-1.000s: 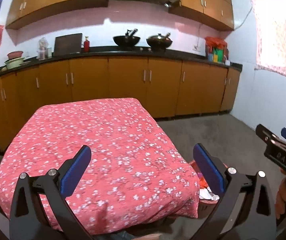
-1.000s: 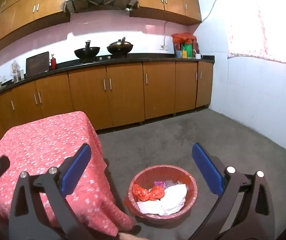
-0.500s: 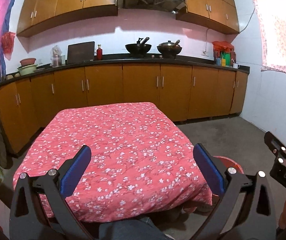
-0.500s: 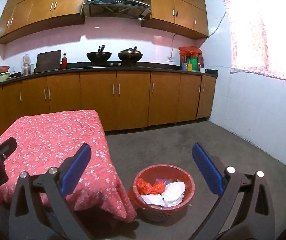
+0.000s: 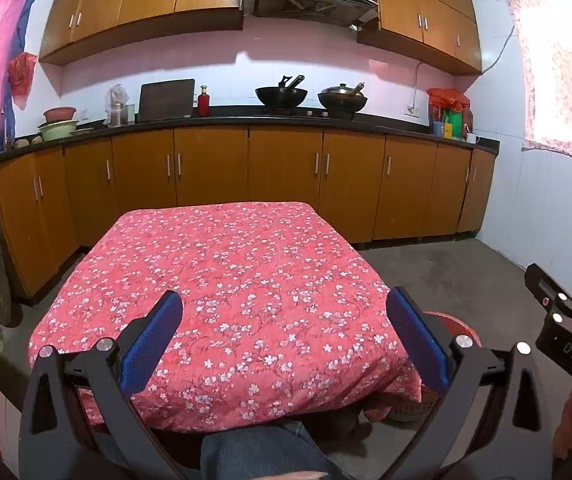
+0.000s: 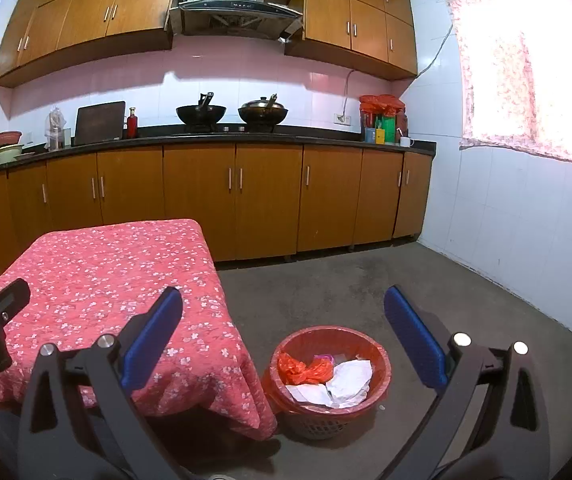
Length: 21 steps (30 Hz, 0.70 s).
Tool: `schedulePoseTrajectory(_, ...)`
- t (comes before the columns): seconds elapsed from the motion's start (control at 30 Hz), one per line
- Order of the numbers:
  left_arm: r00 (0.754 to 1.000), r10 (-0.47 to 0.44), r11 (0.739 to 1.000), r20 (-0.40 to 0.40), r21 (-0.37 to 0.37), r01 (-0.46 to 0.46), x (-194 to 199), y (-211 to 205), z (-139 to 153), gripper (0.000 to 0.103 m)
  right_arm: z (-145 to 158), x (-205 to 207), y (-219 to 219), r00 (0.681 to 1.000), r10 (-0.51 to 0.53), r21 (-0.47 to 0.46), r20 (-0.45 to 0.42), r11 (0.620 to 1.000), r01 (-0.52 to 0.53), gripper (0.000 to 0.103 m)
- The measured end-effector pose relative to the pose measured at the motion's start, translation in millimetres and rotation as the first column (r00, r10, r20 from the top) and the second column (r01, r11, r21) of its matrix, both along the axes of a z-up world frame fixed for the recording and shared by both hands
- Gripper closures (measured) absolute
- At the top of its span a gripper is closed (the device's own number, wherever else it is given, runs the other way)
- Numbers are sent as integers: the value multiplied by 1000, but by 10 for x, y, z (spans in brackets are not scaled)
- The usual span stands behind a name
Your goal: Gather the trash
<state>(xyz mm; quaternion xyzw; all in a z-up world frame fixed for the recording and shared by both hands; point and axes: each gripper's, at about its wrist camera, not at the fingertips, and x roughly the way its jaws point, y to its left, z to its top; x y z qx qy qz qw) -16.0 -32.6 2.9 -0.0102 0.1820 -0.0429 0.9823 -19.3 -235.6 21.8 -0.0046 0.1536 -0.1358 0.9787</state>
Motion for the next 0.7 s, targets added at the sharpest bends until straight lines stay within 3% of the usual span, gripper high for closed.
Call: schedulePoseTrajectory(0.7,1000,9,1000,-8,-10,-10,-3,27,-16,2,-51,5,-37,1000,-8,24,-8,1000,8,4)
